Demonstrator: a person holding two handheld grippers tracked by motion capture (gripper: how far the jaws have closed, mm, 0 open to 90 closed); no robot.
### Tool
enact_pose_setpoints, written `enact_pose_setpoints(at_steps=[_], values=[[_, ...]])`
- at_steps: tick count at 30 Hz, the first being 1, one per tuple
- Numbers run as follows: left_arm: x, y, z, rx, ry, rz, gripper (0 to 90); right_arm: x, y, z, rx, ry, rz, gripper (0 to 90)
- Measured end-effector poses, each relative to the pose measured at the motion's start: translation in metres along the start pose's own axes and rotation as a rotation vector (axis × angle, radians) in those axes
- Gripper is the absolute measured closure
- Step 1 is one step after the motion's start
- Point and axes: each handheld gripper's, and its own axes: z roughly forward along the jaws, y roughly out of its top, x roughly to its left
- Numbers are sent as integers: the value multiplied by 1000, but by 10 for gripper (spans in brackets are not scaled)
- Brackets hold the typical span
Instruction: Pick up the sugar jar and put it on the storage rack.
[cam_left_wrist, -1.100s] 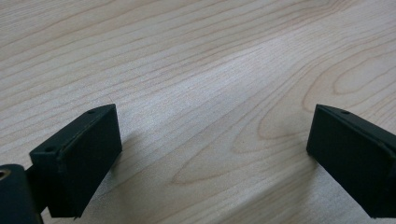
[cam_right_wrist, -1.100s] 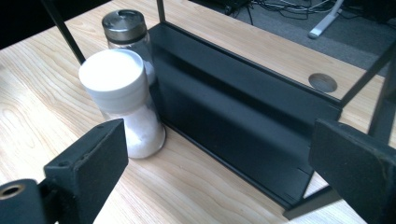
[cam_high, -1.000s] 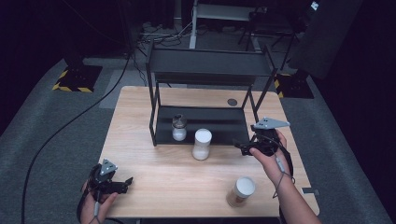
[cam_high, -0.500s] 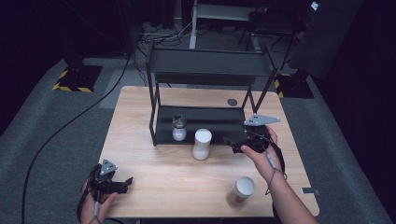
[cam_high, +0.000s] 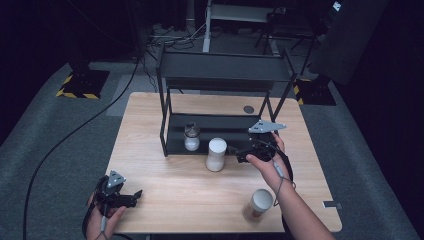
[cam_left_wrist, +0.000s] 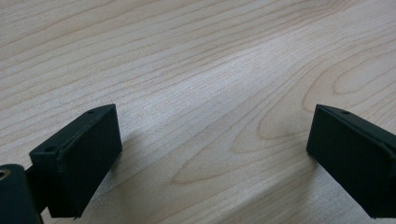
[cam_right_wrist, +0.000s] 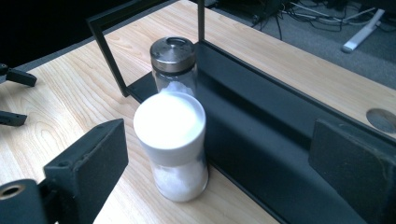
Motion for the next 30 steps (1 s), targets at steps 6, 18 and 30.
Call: enact_pose_setpoints(at_steps=[6,18,30], values=[[0,0,0,0,0,0,26,4,4,12,0,22,-16,56],[0,0,0,1,0,1,26,12,6,36,4,39,24,57],[0,0,0,2,1,1,26,17,8,60,39,54,42,67]])
